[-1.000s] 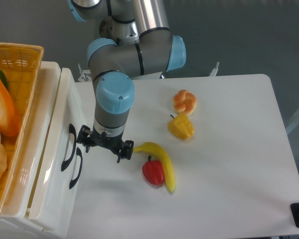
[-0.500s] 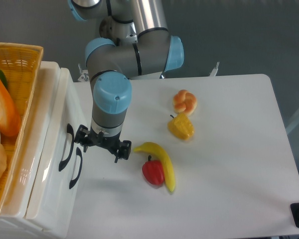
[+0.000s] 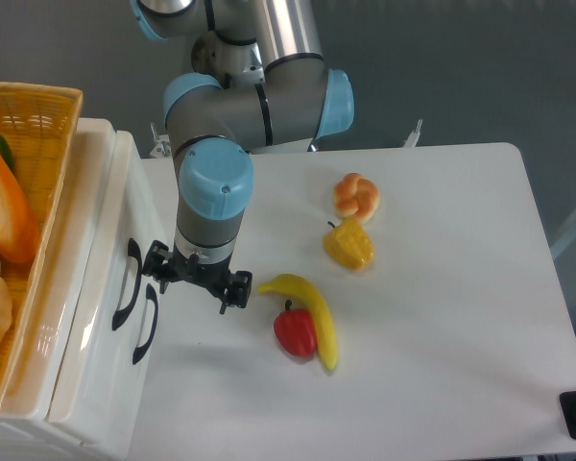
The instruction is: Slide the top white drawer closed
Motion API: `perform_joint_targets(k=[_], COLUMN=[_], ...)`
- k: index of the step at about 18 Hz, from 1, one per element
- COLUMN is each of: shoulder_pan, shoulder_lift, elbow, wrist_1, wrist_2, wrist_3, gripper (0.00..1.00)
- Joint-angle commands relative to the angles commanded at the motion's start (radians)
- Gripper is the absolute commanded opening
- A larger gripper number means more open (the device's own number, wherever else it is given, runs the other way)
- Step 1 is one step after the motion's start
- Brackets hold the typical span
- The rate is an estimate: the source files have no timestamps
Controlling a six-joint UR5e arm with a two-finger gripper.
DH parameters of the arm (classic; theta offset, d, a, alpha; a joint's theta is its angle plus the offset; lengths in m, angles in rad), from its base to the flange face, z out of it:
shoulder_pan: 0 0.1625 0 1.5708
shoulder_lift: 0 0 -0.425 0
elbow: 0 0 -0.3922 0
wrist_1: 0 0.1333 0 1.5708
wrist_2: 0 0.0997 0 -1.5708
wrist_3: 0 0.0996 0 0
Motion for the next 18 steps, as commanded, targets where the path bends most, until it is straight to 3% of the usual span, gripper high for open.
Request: perform_joint_targets(k=[10,14,18], shoulder_pan=[0.018,0.09,0.166], shoulder_lift=[0.008,0.014,0.028], elbow=[0.003,0.047,0.092], wrist_1=[0.002,0.008,0.002], wrist_2=[-0.005,0.087,0.1], wrist_3=[0.012,0.081,0.162], gripper=[1.0,1.0,1.0])
